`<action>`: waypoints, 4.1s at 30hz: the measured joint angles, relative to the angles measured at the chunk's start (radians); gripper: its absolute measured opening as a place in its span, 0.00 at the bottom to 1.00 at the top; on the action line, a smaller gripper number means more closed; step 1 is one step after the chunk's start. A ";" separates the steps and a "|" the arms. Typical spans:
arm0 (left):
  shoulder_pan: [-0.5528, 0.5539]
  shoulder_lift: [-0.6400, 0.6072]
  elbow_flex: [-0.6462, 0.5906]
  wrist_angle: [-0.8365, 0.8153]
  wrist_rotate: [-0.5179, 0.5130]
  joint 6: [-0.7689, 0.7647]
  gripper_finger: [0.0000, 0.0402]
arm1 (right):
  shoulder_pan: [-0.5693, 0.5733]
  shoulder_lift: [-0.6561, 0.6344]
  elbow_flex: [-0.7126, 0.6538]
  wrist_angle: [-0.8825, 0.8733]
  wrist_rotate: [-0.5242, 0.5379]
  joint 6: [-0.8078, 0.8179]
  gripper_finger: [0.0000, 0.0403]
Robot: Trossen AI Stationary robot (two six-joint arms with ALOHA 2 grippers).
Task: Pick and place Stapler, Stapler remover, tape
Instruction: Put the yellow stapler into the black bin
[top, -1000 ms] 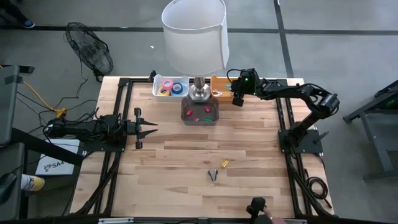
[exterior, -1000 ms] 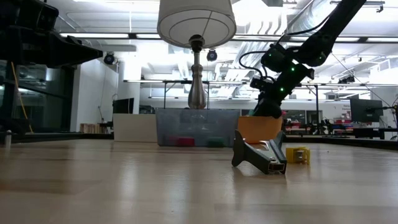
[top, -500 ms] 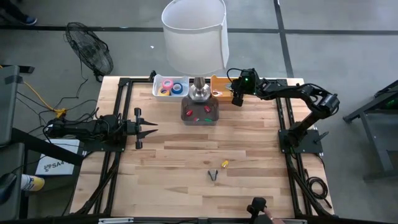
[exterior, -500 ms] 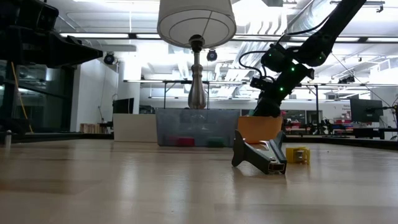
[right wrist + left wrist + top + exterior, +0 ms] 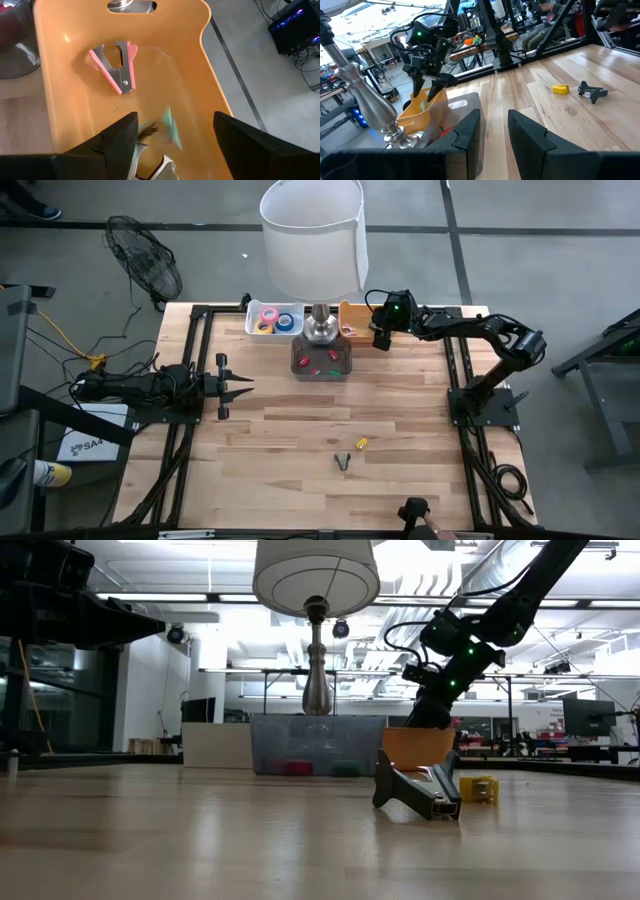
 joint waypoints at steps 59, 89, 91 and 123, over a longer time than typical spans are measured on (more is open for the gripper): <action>0.000 0.000 0.000 0.000 0.000 0.000 0.24 | 0.683 -0.458 0.000 -0.583 -0.179 0.279 0.69; 0.000 0.000 0.000 0.000 0.000 0.000 0.24 | 0.988 0.121 0.001 -0.192 -0.189 0.052 0.68; 0.000 0.000 0.000 0.000 0.000 0.000 0.24 | 0.989 0.125 0.002 -0.192 -0.191 0.052 0.65; 0.000 0.000 0.000 0.000 0.000 0.000 0.24 | 0.955 0.090 -0.002 -0.179 -0.083 0.191 0.14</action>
